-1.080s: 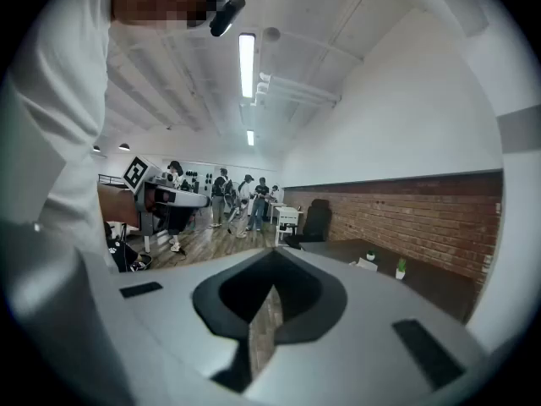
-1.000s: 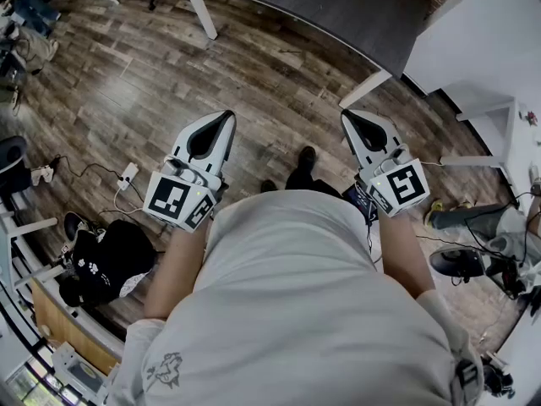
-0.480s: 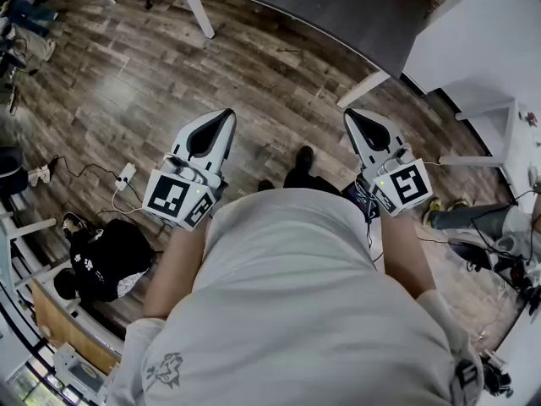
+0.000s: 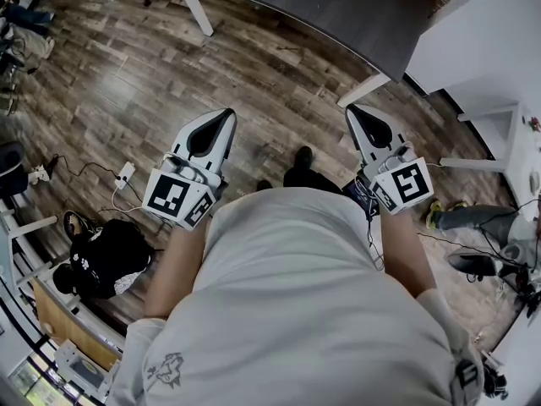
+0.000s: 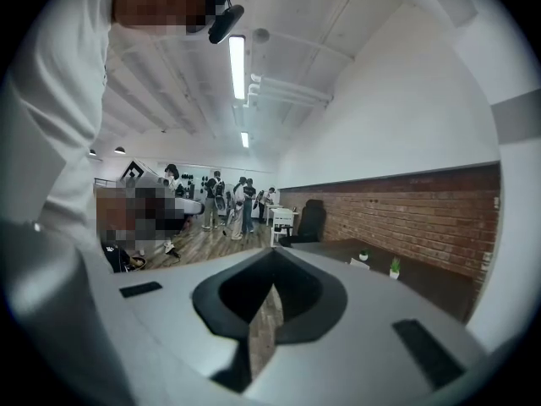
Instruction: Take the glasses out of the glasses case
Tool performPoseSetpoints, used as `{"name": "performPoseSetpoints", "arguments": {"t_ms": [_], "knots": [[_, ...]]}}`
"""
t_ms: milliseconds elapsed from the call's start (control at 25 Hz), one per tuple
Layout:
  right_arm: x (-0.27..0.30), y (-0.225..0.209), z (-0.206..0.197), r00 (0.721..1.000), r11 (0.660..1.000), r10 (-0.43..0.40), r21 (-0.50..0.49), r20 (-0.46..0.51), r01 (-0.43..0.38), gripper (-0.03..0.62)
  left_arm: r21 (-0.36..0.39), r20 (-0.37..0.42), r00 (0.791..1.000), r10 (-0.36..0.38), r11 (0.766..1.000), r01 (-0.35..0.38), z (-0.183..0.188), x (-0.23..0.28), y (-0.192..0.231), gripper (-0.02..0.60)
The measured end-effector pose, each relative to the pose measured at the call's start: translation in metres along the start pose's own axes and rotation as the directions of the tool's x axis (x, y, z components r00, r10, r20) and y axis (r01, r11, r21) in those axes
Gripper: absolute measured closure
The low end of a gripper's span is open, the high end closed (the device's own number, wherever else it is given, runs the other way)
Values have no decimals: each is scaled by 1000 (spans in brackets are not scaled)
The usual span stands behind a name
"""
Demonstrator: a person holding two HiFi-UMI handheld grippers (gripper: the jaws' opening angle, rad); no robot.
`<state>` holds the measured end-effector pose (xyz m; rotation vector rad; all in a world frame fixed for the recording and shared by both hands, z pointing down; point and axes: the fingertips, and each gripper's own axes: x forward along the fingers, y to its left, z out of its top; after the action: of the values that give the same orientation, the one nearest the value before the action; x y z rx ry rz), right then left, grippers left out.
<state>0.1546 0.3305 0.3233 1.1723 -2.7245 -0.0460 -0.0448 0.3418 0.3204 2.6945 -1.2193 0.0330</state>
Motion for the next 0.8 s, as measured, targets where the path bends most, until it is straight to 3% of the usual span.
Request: {"name": "performPoseSetpoints", "arguments": {"t_ms": [400, 800], "knots": [[22, -78, -18, 1000, 999, 13, 38, -14, -13, 500, -5, -31, 999, 18, 1000, -18, -2, 79, 10, 571], [42, -163, -30, 996, 993, 87, 77, -12, -86, 437, -14, -74, 996, 45, 999, -47, 0, 169, 9, 571]]}}
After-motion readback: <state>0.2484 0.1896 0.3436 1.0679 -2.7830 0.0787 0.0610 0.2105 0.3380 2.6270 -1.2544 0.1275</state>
